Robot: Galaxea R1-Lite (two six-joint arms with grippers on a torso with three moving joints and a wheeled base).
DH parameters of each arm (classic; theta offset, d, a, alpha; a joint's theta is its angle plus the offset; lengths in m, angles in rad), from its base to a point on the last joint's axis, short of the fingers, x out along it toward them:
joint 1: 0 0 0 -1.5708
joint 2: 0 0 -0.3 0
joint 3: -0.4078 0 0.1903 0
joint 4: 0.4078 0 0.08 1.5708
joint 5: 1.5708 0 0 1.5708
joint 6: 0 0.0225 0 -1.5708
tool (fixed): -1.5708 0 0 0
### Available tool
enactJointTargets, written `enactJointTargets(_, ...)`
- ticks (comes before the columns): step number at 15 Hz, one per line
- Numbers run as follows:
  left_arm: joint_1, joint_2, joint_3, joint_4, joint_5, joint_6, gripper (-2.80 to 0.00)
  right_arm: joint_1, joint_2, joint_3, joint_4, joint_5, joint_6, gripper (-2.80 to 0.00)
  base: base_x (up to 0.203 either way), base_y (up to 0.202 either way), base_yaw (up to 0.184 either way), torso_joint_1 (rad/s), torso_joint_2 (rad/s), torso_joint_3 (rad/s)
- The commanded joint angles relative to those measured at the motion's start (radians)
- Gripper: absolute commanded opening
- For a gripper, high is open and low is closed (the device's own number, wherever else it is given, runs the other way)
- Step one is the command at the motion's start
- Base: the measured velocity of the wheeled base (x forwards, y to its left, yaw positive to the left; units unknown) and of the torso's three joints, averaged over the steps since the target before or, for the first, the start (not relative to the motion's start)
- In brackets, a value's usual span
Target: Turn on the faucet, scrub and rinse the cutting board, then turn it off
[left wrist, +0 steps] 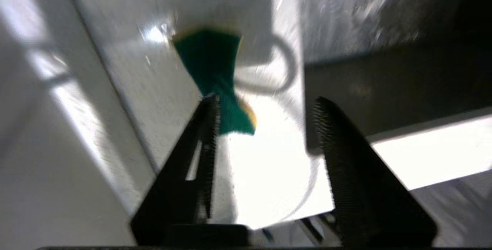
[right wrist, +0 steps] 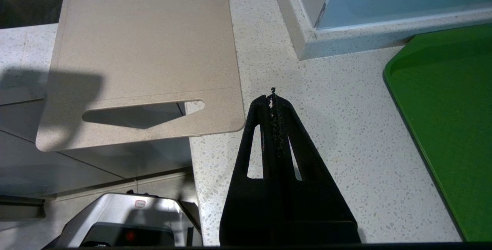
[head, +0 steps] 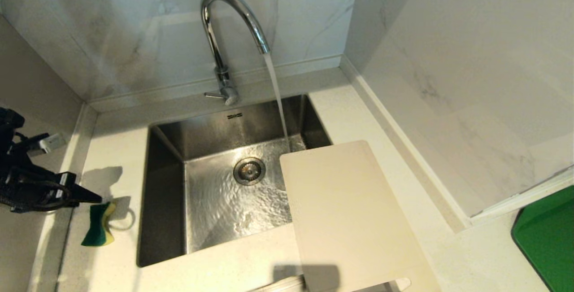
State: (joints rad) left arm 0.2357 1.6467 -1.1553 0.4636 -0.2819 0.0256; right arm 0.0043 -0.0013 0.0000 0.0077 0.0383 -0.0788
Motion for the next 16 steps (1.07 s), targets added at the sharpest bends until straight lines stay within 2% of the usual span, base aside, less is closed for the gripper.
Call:
enactJointTargets(1,0.0,-0.104,-0.069,0.003,0.001,0.003,-2.8,0.0,0.001,0.0,0.0,0.0,-0.001,-2.8,0.0,0.0,0.0,0.0,0.0,0.0)
enactJointTargets(4,0.002,-0.212,-0.166,0.011,0.004,0.004,-2.8,0.0,0.001,0.0,0.0,0.0,-0.001,-2.8,0.0,0.0,0.0,0.0,0.0,0.0)
enactJointTargets(9,0.002,-0.428,-0.211,0.008,-0.001,0.0,-2.8,0.0,0.001,0.0,0.0,0.0,-0.001,-2.8,0.0,0.0,0.0,0.0,0.0,0.0)
enactJointTargets(11,0.002,-0.519,-0.21,0.006,-0.007,-0.002,-2.8,0.0,0.001,0.0,0.0,0.0,-0.001,-2.8,0.0,0.0,0.0,0.0,0.0,0.0)
enactJointTargets(14,0.002,-0.669,-0.185,0.011,-0.057,-0.004,-2.8,0.0,0.001,0.0,0.0,0.0,-0.001,-2.8,0.0,0.0,0.0,0.0,0.0,0.0)
enactJointTargets(16,0.0,-0.783,-0.093,0.013,-0.091,0.001,-2.8,0.0,0.001,0.0,0.0,0.0,-0.001,-2.8,0.0,0.0,0.0,0.0,0.0,0.0)
